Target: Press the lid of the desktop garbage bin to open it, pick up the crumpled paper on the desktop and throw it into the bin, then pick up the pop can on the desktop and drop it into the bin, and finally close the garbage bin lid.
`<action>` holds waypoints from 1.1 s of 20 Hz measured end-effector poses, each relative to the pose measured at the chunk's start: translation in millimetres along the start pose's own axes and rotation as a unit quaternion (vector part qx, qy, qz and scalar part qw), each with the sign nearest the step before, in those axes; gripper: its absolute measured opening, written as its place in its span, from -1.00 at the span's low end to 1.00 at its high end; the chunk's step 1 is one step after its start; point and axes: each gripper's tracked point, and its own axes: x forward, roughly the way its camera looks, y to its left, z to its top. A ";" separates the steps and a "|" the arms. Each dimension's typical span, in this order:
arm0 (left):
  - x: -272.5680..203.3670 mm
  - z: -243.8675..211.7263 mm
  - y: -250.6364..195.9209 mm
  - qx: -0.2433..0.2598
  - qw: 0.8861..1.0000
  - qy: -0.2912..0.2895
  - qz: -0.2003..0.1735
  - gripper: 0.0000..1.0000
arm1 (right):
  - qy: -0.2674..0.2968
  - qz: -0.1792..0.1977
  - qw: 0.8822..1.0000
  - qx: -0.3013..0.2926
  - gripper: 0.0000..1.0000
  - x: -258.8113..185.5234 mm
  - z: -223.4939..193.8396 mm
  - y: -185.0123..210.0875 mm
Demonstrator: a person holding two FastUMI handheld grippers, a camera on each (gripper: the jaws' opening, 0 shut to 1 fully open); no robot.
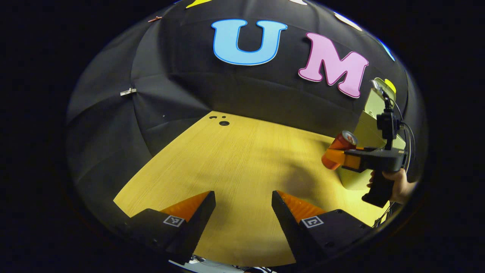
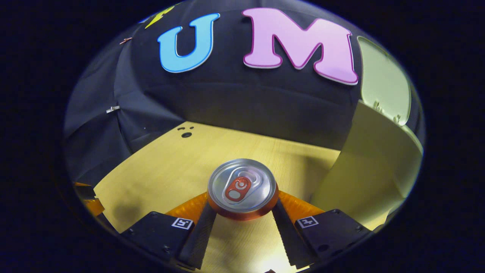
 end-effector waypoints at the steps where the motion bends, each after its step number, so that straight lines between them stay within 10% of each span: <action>1: -3.8 0.4 -1.2 0.000 1.000 -0.004 -0.007 0.92 | -0.008 -0.001 1.000 -0.002 0.67 -10.5 9.5 1.0; 10: -37.9 -2.8 -14.4 0.016 0.996 -0.025 -0.080 0.92 | -0.041 -0.019 0.999 -0.013 0.67 -107.0 72.9 -3.8; 22: -39.9 -0.9 -36.0 0.042 0.995 -0.019 -0.086 0.92 | -0.107 -0.074 0.991 0.022 0.66 -158.1 168.8 -129.3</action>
